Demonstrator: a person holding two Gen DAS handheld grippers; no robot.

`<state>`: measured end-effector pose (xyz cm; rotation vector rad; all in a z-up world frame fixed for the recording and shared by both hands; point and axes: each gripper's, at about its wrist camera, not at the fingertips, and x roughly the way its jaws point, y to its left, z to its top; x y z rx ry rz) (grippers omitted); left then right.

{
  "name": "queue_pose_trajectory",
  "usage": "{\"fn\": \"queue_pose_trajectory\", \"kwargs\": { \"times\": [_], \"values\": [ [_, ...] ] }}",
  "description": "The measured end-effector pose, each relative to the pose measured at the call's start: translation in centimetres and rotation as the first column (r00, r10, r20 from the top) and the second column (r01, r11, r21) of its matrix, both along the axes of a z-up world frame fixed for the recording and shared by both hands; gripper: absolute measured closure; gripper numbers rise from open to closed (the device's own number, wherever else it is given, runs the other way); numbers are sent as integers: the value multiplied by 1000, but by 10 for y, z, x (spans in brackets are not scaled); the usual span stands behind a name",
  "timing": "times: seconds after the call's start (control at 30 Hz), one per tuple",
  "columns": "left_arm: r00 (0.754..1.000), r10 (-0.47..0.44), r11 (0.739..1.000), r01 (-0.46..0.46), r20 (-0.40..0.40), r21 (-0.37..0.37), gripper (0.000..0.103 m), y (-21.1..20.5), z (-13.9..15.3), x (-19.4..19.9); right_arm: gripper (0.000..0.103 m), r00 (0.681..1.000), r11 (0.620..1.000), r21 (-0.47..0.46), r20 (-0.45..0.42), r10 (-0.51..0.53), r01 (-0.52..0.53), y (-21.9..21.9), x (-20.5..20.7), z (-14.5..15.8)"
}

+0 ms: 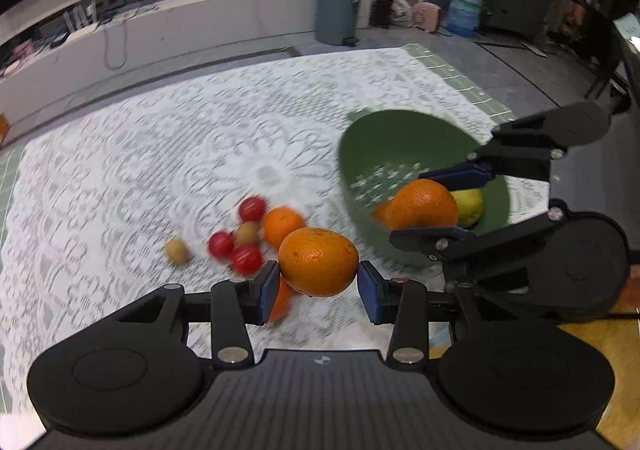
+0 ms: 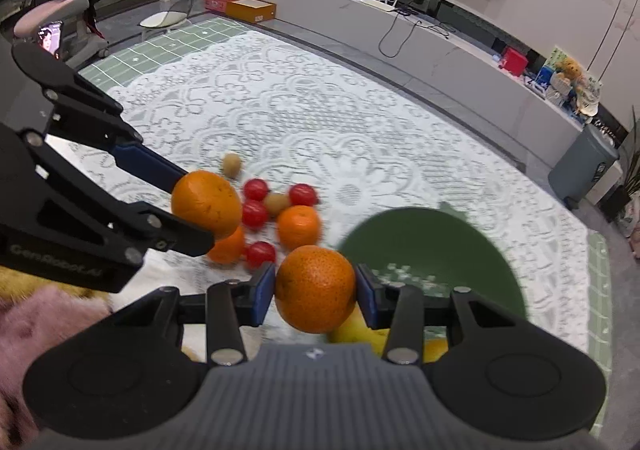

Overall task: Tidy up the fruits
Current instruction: 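Carry both oranges toward the green colander with both tools, then lower both oranges into the colander and open both tools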

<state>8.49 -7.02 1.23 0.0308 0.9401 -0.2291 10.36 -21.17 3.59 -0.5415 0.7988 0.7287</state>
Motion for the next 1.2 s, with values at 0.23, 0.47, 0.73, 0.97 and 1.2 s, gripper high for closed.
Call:
{"fn": "queue_pose_trajectory", "kwargs": {
  "times": [0.23,0.47,0.73,0.97,1.2],
  "values": [
    [994,-110,994,110,27,15,55,-39,11,17,62,999,996,-83,30,16,-14,-23,18,5],
    [980,-197,980,196,3,43,55,-69,2,38,62,997,986,-154,32,65,-59,-39,41,-4],
    [970,-235,969,238,-54,59,55,-82,-17,64,62,990,970,-209,36,139,-129,-45,61,-19],
    [968,-227,968,236,-107,82,55,-86,-33,82,62,984,960,-227,24,175,-165,-45,76,-36],
    [972,-210,974,217,-108,61,56,-85,-35,98,62,983,955,-239,17,185,-176,-44,86,-47]
  ]
}}
